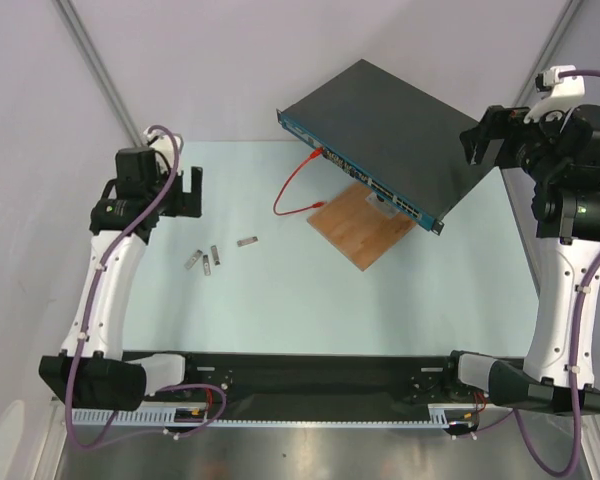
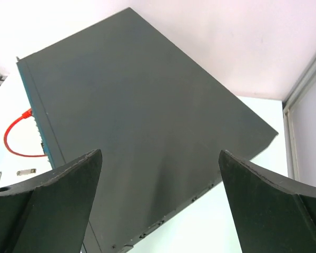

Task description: Insert the plug into the switch port

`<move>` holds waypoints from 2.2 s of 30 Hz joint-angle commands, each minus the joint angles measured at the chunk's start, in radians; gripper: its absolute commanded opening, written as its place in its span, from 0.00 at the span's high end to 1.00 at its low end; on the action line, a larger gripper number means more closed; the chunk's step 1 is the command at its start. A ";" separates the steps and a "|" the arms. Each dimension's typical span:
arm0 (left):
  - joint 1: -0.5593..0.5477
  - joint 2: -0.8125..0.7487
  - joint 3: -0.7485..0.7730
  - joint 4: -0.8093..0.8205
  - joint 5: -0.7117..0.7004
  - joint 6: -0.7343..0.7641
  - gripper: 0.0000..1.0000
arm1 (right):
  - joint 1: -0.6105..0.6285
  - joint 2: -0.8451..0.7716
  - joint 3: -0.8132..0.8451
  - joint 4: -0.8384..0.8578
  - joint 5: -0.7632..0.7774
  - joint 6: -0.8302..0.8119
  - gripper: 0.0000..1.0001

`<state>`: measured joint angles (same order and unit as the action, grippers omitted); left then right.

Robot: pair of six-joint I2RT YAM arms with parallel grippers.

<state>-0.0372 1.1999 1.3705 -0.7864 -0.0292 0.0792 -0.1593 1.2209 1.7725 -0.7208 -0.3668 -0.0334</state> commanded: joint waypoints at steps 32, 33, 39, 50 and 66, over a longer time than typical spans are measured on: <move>-0.193 0.618 -0.080 0.231 0.380 0.833 0.24 | 0.044 0.058 -0.031 -0.002 -0.225 -0.195 0.00; -0.194 0.627 -0.080 0.233 0.377 0.838 0.24 | 0.043 0.060 -0.030 -0.003 -0.227 -0.195 0.00; -0.194 0.670 -0.080 0.216 0.358 0.889 0.28 | 0.026 0.089 0.001 -0.025 -0.276 -0.180 0.00; -0.193 0.701 -0.125 0.180 0.276 0.998 0.59 | 0.020 0.130 0.015 -0.019 -0.440 -0.039 0.00; -0.122 0.253 -0.295 0.121 0.442 0.863 1.00 | 0.139 0.143 0.028 0.081 -0.432 0.089 0.00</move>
<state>-0.1787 1.5970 1.1023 -0.6163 0.3134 0.9684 -0.0444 1.3720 1.7550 -0.7052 -0.7986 0.0090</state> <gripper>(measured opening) 0.050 0.995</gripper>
